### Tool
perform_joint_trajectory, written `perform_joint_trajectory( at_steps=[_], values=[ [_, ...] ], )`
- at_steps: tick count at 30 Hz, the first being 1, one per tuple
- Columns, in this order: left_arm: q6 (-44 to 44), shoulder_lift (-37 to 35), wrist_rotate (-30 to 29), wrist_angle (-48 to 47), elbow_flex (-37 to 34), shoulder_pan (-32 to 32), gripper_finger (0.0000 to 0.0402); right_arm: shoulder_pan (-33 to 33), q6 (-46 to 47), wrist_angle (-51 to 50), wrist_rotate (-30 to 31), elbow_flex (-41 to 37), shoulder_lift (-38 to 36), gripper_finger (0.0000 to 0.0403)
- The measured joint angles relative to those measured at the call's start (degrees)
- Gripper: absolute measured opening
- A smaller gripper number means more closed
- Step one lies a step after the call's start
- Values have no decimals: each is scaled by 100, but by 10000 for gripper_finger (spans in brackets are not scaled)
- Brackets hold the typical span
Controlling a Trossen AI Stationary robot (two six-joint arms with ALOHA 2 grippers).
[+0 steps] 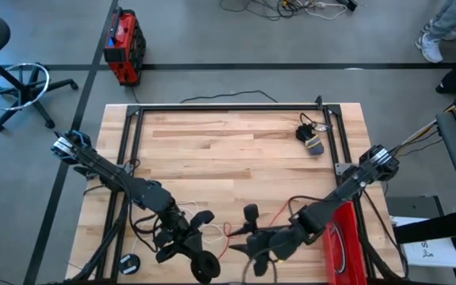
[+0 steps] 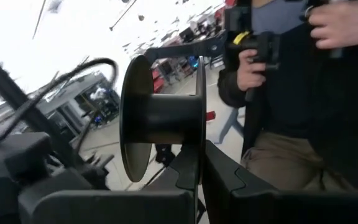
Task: Coil cords
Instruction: Coil the red wire onto the spool
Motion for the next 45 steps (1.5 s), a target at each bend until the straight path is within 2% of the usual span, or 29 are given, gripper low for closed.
perform_joint_trajectory(
  at_steps=[10, 12, 16, 18, 20, 25, 29, 35, 39, 45],
  values=[
    [-6, -31, -537, 46, -1, 0, 0, -196, 155, -433, -149, -10, 43, 104],
    [-12, -31, -540, 31, 0, 0, 0, -199, 182, -602, -96, -10, 27, 85],
    [-15, -9, -302, -187, 1, -7, 0, -248, -44, -636, -9, 34, -60, 19],
    [-30, 69, -151, -377, 1, 1, 0, -282, -246, -630, -11, 178, -94, 10],
    [-32, 170, -57, -419, 1, 14, 0, -306, -300, -720, -44, 401, -109, 13],
    [-297, 297, -49, -435, 1, 146, 0, -373, -235, -1248, -708, 972, -117, 5],
    [-788, 380, -55, -384, 1, 328, 0, -447, 80, -1799, -728, 1265, -117, 5],
    [-818, 345, -66, -254, 20, 379, 0, -462, 564, -2640, -728, 1286, -117, 10],
    [-745, 189, -66, -226, 20, 316, 0, -313, 616, -2999, -728, 1284, -117, 31],
    [-200, -206, -39, -104, 23, 297, 0, -133, 754, -3467, -743, 1568, -117, 89]
  ],
)
